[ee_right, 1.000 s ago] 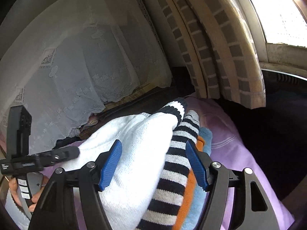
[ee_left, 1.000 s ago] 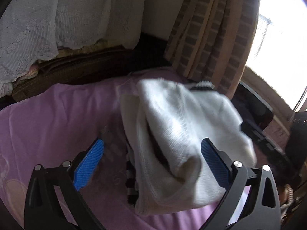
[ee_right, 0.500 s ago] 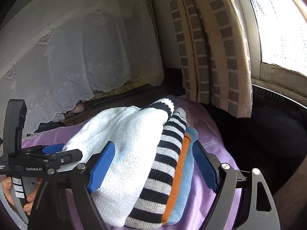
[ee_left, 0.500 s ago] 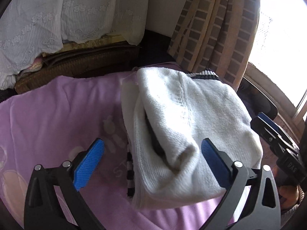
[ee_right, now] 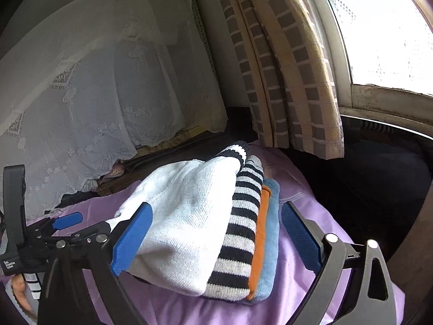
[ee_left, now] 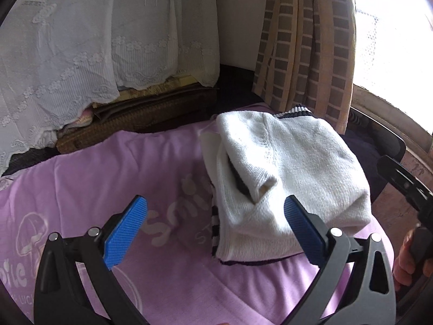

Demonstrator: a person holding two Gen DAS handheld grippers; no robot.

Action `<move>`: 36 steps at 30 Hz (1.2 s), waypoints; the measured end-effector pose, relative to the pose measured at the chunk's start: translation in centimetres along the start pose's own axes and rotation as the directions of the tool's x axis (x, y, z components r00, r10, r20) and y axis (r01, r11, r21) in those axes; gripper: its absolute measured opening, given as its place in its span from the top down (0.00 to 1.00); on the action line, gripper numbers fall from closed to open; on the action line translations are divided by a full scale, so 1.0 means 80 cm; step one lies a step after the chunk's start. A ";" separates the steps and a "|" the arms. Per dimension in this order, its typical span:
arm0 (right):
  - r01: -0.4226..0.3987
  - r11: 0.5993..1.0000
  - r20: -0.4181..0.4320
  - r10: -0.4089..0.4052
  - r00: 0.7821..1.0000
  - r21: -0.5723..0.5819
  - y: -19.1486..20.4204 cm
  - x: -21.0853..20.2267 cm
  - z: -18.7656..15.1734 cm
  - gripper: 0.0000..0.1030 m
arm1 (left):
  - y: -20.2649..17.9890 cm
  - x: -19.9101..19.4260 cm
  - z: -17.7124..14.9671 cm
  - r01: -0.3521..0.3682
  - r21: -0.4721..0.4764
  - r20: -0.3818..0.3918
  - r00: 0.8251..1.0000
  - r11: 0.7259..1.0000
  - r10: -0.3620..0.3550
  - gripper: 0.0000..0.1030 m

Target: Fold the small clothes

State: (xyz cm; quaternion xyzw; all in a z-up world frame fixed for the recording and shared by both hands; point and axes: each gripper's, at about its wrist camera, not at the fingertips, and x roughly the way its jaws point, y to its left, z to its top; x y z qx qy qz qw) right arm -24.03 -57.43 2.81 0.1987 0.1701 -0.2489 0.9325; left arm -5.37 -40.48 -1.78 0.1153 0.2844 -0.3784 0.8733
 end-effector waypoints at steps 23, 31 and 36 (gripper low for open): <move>0.134 0.990 0.032 -0.133 0.991 -0.030 0.086 -0.084 -0.041 0.04 | 0.003 -0.075 -0.058 -0.121 0.003 0.073 0.990 0.993 0.121 0.04; 0.232 0.972 0.054 -0.229 0.972 -0.048 0.124 -0.089 0.003 0.04 | 0.010 -0.087 -0.057 -0.149 -0.010 0.087 0.985 0.989 0.149 0.04; 0.371 0.917 0.132 -0.354 0.926 -0.148 0.157 -0.087 -0.003 0.04 | 0.017 -0.084 -0.055 -0.155 -0.027 0.079 0.985 0.988 0.156 0.04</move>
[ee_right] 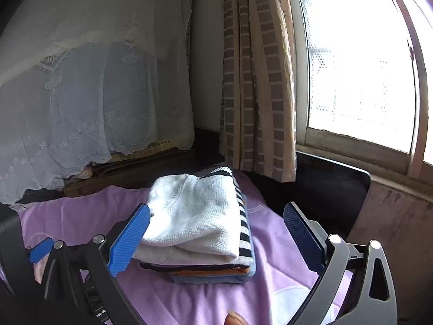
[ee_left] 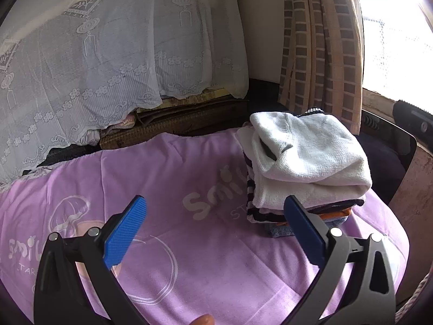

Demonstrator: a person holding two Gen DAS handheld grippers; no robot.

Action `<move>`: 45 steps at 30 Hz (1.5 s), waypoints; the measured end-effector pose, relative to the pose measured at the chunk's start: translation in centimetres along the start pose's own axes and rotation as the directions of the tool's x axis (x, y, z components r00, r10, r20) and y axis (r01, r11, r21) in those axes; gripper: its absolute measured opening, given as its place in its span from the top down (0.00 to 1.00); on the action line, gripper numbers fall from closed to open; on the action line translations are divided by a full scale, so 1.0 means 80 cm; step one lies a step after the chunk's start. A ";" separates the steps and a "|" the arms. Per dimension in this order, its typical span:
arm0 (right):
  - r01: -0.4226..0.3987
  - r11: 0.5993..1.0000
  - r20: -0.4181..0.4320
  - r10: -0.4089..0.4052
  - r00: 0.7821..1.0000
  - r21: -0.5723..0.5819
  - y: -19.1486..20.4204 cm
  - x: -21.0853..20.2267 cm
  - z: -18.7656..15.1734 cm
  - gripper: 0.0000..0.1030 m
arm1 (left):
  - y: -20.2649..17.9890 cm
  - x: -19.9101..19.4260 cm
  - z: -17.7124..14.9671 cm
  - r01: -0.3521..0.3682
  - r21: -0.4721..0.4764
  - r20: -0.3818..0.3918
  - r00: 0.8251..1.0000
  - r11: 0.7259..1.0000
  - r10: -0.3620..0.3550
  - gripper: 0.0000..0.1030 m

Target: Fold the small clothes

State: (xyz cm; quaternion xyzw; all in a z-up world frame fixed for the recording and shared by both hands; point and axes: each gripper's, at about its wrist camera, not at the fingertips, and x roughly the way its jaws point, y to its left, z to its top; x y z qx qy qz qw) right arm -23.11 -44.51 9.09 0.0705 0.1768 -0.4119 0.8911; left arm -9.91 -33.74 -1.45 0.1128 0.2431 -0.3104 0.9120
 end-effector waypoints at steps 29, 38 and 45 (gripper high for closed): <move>-0.033 0.992 -0.046 0.039 0.998 0.125 0.005 0.065 -0.041 0.03 | -0.012 0.059 0.033 0.006 0.026 0.004 1.000 1.000 -0.006 0.04; -0.030 0.984 -0.016 0.034 0.999 0.173 -0.006 0.060 -0.044 0.04 | -0.007 0.068 0.031 0.008 0.018 -0.019 1.000 1.000 -0.008 0.04; -0.044 0.987 -0.027 0.049 0.998 0.154 0.000 0.065 -0.048 0.04 | -0.001 0.068 0.031 -0.002 0.010 -0.015 1.000 1.000 0.002 0.04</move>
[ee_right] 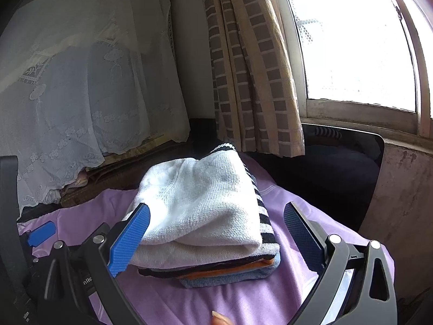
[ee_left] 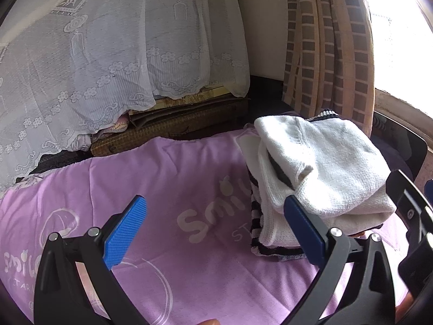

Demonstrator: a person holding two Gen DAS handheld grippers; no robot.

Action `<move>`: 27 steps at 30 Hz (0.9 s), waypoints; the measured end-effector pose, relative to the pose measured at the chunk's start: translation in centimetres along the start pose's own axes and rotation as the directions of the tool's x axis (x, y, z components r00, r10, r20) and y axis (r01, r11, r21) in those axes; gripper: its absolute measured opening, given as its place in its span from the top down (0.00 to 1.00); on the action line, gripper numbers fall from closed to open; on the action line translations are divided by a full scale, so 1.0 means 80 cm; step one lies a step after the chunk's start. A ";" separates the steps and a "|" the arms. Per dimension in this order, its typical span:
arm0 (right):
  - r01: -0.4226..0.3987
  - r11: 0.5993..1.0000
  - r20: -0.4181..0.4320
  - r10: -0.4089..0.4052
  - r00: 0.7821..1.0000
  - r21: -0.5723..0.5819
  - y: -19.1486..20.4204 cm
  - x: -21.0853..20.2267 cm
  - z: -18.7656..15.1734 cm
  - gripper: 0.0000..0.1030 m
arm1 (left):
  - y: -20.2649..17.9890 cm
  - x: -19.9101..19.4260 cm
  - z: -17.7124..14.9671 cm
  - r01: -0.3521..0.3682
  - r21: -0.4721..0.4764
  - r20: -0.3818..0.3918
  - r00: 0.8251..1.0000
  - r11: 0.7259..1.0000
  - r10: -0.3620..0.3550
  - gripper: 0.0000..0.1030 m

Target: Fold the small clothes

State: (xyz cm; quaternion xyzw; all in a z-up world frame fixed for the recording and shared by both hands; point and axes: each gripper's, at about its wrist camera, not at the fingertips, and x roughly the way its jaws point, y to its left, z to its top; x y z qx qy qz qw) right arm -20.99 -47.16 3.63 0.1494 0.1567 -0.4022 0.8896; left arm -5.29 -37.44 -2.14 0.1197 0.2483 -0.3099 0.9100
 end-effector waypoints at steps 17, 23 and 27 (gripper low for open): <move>-0.009 1.000 -0.011 0.009 1.000 -0.010 0.003 0.002 -0.003 0.04 | 0.003 0.005 -0.002 0.020 -0.011 -0.022 1.000 1.000 -0.020 0.04; -0.007 1.000 -0.013 0.007 1.000 -0.011 0.004 0.002 -0.004 0.03 | 0.002 0.006 -0.003 0.036 -0.008 -0.031 0.999 0.999 -0.036 0.04; -0.008 1.000 -0.013 0.008 1.000 -0.010 0.003 0.002 -0.004 0.03 | 0.002 0.007 -0.004 0.038 -0.010 -0.036 0.999 0.999 -0.038 0.04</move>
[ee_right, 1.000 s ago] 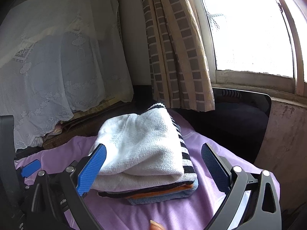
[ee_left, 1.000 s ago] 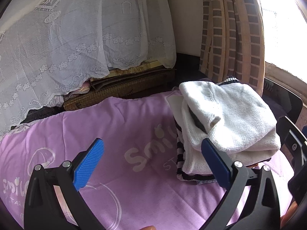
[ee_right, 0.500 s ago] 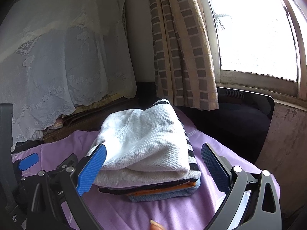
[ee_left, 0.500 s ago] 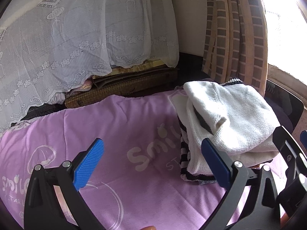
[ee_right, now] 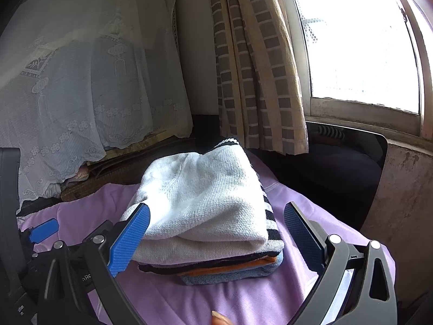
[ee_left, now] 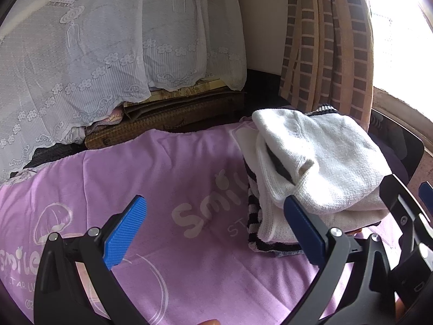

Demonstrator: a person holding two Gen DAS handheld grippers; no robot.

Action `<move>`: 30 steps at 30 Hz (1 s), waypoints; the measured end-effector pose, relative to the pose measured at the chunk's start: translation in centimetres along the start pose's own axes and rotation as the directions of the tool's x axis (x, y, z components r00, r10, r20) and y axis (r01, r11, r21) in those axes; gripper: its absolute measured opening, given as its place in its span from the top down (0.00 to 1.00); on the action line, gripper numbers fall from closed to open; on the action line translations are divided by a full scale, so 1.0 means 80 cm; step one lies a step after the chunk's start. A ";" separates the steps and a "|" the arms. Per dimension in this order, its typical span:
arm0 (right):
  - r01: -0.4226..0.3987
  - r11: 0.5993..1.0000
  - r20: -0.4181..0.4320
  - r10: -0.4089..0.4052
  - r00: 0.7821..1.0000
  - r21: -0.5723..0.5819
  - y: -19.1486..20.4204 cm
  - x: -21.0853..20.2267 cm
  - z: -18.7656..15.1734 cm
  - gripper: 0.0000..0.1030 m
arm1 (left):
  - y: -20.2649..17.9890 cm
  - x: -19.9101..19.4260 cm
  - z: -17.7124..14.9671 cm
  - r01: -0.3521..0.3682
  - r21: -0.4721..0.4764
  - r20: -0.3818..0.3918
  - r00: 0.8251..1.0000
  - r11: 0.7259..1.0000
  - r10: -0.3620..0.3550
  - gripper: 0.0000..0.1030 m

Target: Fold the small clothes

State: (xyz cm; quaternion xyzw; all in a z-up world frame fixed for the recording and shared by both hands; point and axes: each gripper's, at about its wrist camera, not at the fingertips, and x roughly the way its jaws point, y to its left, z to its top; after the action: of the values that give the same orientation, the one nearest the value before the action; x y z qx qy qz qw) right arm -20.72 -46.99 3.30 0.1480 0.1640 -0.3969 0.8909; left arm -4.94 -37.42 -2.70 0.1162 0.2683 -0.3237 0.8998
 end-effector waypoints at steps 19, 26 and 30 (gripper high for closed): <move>-0.003 1.000 -0.003 0.003 1.000 -0.001 0.001 0.003 -0.002 0.04 | -0.005 -0.005 -0.003 0.014 0.021 0.026 1.000 1.000 -0.015 0.04; -0.003 1.000 0.000 0.003 1.000 0.002 0.001 0.006 -0.003 0.04 | -0.001 -0.002 -0.002 0.019 -0.001 0.008 1.000 1.000 -0.019 0.04; -0.003 1.000 0.001 0.003 1.000 0.006 0.000 0.005 -0.002 0.04 | 0.005 0.003 -0.002 0.037 -0.032 -0.014 0.999 0.999 -0.038 0.04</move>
State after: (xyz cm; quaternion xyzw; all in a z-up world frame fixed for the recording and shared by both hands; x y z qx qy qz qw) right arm -20.48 -47.22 3.00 0.1507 0.1624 -0.3960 0.8911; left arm -4.60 -37.20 -2.93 0.0991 0.2823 -0.3353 0.8933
